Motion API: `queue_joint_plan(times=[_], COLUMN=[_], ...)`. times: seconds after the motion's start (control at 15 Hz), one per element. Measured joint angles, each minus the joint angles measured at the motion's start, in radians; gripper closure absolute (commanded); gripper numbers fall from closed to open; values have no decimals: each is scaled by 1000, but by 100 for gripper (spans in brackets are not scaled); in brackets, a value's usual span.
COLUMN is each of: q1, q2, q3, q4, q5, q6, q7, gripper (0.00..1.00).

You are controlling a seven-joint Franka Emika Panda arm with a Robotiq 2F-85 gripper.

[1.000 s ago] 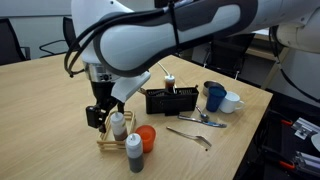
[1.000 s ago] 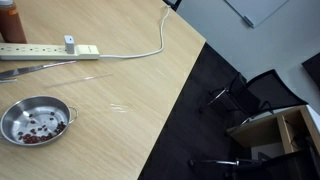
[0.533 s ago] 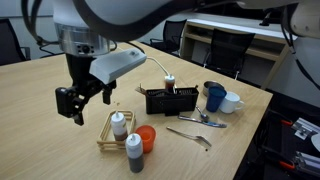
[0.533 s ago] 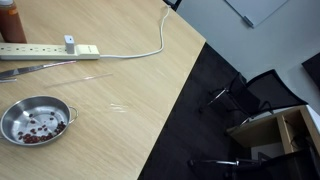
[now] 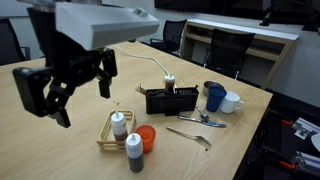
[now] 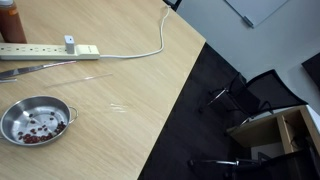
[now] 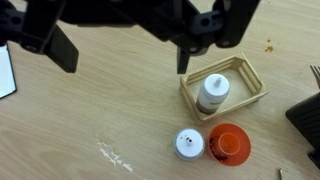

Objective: Put a sauce bottle in the basket

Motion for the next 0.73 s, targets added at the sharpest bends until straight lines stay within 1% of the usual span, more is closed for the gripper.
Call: queue_joint_plan(times=[0.73], q1=[-8], q2=[-1], q3=[0], q4=[-13], q5=[0], q6=[1], q7=[0], gripper=[0])
